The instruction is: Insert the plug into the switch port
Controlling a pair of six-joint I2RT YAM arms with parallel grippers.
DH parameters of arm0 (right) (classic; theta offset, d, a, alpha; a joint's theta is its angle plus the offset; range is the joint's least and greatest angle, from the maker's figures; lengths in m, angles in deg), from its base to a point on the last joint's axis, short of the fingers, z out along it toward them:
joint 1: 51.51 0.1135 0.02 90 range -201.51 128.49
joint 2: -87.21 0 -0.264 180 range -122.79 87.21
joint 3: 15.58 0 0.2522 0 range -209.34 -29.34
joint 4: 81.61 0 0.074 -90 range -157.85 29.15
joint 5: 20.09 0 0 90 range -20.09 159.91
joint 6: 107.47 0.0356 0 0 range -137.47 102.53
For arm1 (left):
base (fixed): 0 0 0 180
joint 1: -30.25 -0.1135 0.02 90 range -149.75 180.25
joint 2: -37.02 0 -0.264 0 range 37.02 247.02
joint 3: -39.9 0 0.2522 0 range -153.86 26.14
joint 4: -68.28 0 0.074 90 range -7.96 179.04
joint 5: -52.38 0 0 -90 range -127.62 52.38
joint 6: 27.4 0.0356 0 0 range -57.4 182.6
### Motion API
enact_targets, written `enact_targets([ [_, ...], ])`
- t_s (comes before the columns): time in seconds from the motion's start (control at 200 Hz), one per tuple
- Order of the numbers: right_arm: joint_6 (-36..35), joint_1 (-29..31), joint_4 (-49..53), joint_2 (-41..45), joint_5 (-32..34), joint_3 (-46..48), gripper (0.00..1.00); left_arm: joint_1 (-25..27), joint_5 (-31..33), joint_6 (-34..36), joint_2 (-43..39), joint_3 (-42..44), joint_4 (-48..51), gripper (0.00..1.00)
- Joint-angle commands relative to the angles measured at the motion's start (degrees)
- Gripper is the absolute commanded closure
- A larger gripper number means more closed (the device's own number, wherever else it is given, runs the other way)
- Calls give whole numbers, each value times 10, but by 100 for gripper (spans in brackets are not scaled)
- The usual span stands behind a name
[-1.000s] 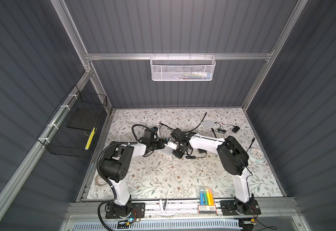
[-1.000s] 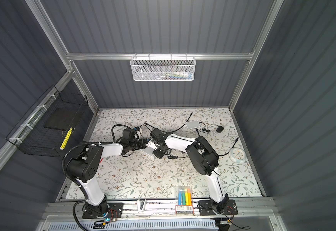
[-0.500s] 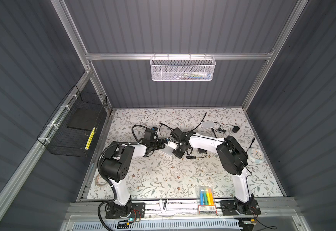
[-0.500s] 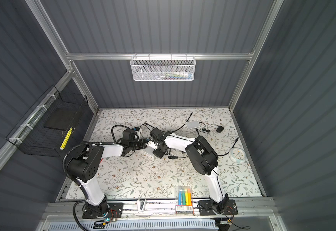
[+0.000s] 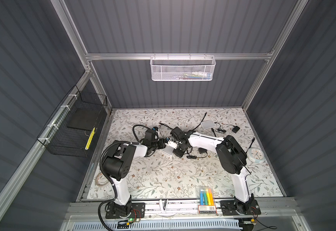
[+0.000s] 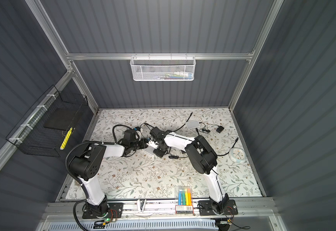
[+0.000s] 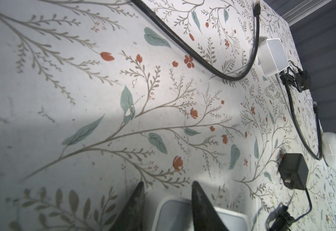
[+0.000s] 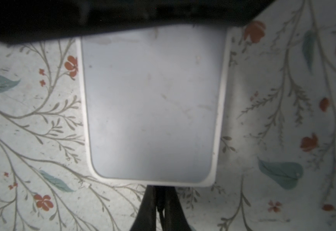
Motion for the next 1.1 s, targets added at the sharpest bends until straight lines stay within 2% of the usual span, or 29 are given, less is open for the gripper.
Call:
enact_targets([
  [0.0, -4, 8, -213, -35, -21, -39, 100, 83, -174, -39, 45, 27, 82, 62],
  [0.28, 5, 4, -225, -37, -26, -41, 100, 84, -204, -68, 59, 65, -8, 62],
  [0.565, 18, -2, -240, -23, -27, -11, 100, 67, -240, -65, 82, 105, -84, 63],
  [1.091, 29, -3, -255, -42, -31, -43, 100, 65, -316, -89, 120, 116, -179, 69],
])
